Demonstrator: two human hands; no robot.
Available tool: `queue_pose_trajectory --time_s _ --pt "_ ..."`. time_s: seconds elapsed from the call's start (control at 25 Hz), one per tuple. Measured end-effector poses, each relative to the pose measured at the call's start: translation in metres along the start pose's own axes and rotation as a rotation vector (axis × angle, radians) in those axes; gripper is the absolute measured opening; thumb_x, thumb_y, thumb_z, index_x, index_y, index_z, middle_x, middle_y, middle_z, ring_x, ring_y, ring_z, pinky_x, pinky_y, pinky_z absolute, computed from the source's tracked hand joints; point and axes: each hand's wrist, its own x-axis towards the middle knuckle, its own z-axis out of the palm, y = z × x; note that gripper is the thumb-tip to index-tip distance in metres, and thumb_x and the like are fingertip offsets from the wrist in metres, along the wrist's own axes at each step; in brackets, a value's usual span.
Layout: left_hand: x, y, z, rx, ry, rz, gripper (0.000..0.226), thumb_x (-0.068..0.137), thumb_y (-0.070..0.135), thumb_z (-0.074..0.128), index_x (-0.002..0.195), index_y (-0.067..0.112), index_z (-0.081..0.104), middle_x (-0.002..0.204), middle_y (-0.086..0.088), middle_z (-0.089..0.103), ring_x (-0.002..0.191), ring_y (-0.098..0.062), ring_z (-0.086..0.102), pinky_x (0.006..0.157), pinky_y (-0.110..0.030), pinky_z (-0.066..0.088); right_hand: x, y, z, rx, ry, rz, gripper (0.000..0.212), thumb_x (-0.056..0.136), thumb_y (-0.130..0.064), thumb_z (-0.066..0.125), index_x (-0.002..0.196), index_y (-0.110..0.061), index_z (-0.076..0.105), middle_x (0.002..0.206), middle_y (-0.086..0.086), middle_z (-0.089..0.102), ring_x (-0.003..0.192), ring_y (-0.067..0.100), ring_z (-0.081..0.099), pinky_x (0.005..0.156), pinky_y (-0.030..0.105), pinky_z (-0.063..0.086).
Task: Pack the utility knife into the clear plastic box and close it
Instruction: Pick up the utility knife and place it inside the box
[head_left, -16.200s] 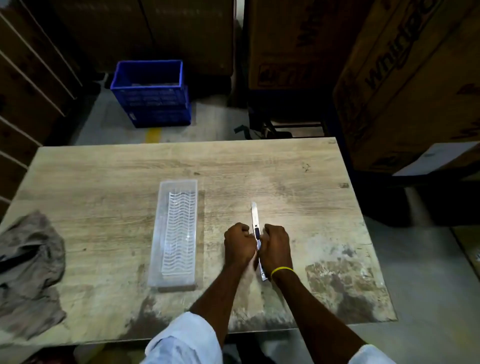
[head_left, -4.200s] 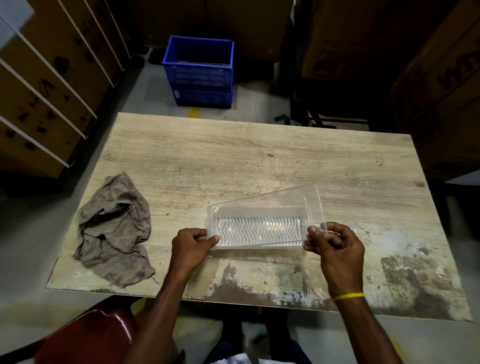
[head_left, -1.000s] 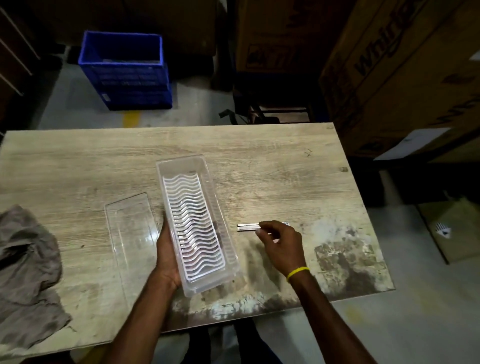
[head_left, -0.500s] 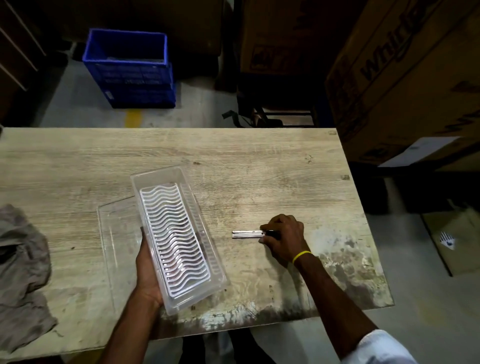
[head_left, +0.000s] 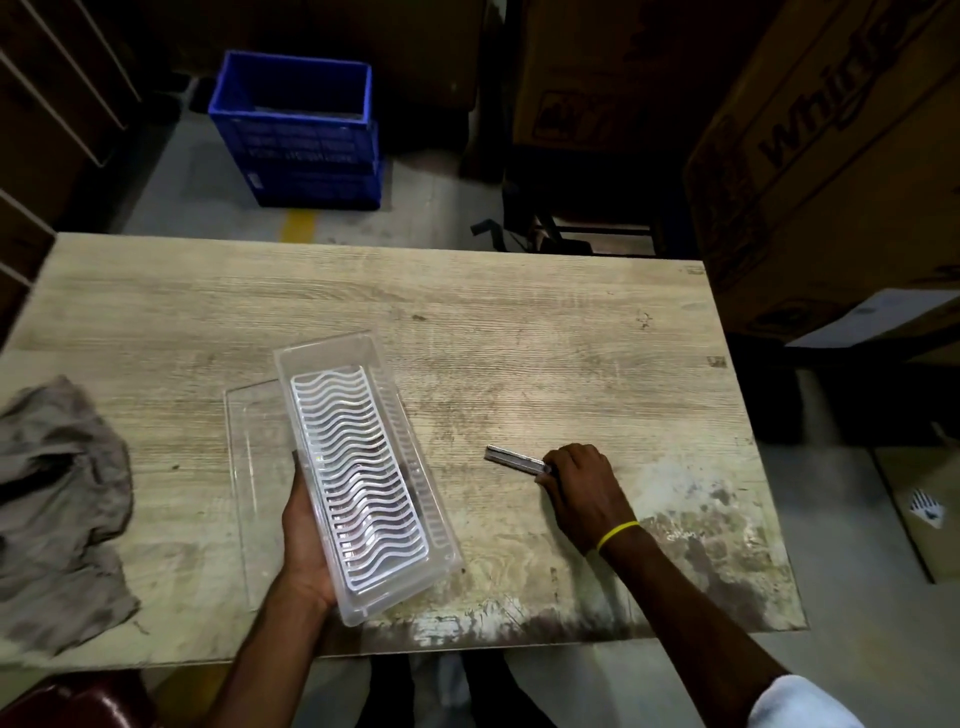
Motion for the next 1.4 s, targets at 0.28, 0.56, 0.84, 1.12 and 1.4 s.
queue_pose_trajectory --time_s 0.28,0.56,0.84,1.12,1.4 --pt "-0.007 0.003 -0.012 0.077 0.083 0.085 0.067 0.094 0.071 0.045 0.106 0.015 0.079 0.096 -0.012 0.079 0.087 -0.032 0.076 0.078 -0.05 0.062 -0.006 -0.028 -0.006 0.131 0.017 0.112 0.017 0.094 -0.02 0.064 0.099 -0.004 0.064 0.09 0.017 0.064 0.087 0.039 0.058 0.075 0.044 0.048" --pt "0.015 -0.002 -0.007 -0.029 0.058 0.237 0.068 0.099 0.065 0.033 0.108 0.014 0.077 0.101 -0.012 0.077 0.093 -0.033 0.074 0.081 -0.048 0.061 0.003 -0.123 -0.07 0.365 0.381 0.18 0.009 0.09 -0.022 0.072 0.089 -0.015 0.067 0.078 -0.001 0.066 0.073 0.021 0.06 0.063 0.032 0.046" --pt "0.035 -0.019 0.034 -0.125 -0.085 0.3 0.069 0.103 0.056 0.029 0.109 0.006 0.077 0.106 -0.014 0.078 0.099 -0.028 0.074 0.085 -0.036 0.06 0.014 -0.23 -0.112 0.338 0.336 0.095 0.017 0.092 -0.028 0.067 0.085 -0.012 0.066 0.079 0.006 0.067 0.078 0.028 0.062 0.067 0.036 0.042" --pt "0.035 -0.011 0.029 -0.072 0.119 0.333 0.069 0.104 0.054 0.03 0.093 0.011 0.082 0.088 -0.007 0.08 0.081 -0.019 0.077 0.068 -0.026 0.061 0.033 -0.26 -0.093 0.133 -0.03 0.183 0.03 0.101 -0.038 0.044 0.107 -0.012 0.06 0.112 0.012 0.065 0.109 0.032 0.059 0.085 0.039 0.04" --pt "0.027 -0.001 0.017 -0.085 0.103 0.329 0.066 0.097 0.061 0.04 0.116 0.008 0.074 0.103 -0.013 0.077 0.092 -0.026 0.074 0.078 -0.033 0.062 0.039 -0.273 -0.086 0.043 -0.118 0.178 0.034 0.102 -0.04 0.042 0.11 -0.012 0.059 0.115 0.011 0.063 0.111 0.032 0.06 0.083 0.039 0.046"
